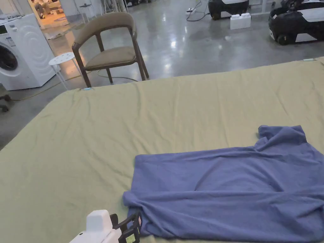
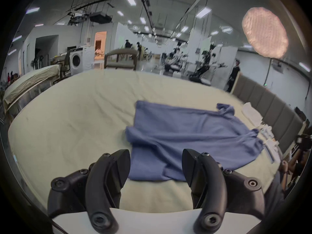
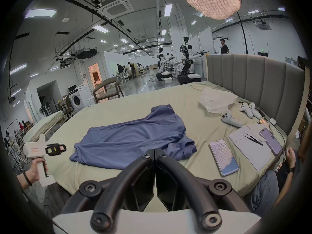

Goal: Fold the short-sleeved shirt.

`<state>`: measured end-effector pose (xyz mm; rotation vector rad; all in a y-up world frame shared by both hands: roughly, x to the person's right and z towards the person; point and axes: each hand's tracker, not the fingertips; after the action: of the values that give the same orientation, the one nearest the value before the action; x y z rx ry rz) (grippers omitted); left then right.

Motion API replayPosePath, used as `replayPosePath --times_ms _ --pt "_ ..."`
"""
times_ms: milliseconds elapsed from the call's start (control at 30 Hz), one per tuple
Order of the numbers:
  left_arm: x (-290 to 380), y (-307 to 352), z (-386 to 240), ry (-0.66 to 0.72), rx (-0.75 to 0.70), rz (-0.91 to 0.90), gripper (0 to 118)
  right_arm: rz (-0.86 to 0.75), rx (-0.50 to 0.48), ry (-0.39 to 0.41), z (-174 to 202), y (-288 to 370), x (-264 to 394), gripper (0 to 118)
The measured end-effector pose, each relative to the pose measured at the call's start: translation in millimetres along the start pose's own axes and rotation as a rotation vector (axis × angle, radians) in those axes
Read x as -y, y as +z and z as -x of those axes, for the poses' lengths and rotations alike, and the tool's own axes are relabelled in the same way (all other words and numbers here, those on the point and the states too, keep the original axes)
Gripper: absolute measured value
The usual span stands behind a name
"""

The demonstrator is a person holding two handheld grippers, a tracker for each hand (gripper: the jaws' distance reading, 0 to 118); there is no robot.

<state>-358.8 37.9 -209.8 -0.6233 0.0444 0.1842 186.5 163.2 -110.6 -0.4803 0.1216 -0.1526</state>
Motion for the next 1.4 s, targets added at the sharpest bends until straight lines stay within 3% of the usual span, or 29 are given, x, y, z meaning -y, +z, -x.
replayPosePath --times_ms 100,133,167,200,267,433,633,667,733,767,800,933,1000,1033,1067,1133,1167,1267,1400 --pt "8 -30 11 0.028 -0.017 0.077 65 0.013 0.026 -0.021 -6 3 3 0" --pt "12 -38 13 0.034 -0.032 0.085 54 0.018 0.029 -0.033 -9 3 4 0" --pt "15 -45 15 0.022 -0.037 0.112 25 0.025 0.034 -0.045 -11 3 5 0" --pt "18 -50 17 0.013 -0.025 0.109 14 0.034 0.039 -0.053 -13 2 6 0" --pt "27 -63 17 0.010 -0.062 0.184 14 0.050 0.052 -0.057 -16 0 8 0" --pt "24 -62 11 -0.029 -0.052 0.169 14 0.084 0.051 -0.086 -23 -16 8 0" --pt "20 -67 12 0.008 -0.062 0.212 6 0.096 0.004 -0.149 -32 -55 2 0" --pt "20 -66 11 0.004 -0.064 0.212 6 0.133 -0.011 -0.149 -37 -71 3 14" --pt "21 -66 10 -0.010 -0.068 0.211 6 0.179 0.041 -0.128 -55 -111 13 69" --pt "21 -66 10 -0.018 -0.070 0.209 6 0.207 0.077 -0.119 -62 -129 17 76" --pt "21 -65 7 -0.025 -0.072 0.210 6 0.224 0.114 -0.125 -69 -146 20 72" --pt "21 -66 6 -0.041 -0.084 0.213 6 0.295 0.172 -0.282 -100 -208 33 68" --pt "21 -66 6 -0.048 -0.083 0.211 6 0.375 0.207 -0.305 -108 -233 44 56" --pt "22 -66 6 -0.048 -0.082 0.210 6 0.381 0.226 -0.268 -106 -236 49 53" --pt "22 -65 5 -0.046 -0.081 0.210 6 0.341 0.218 -0.211 -101 -232 49 42" --pt "21 -65 4 -0.045 -0.081 0.215 6 0.345 0.236 -0.106 -89 -222 41 13" --pt "17 -65 4 -0.052 -0.075 0.237 0 0.347 0.224 -0.101 -88 -219 37 11" --pt "4 -56 11 -0.052 -0.046 0.249 0 0.341 0.230 -0.114 -89 -210 26 9" --pt "-4 -11 23 0.036 -0.028 0.137 0 0.309 0.296 -0.109 -79 -182 18 9"
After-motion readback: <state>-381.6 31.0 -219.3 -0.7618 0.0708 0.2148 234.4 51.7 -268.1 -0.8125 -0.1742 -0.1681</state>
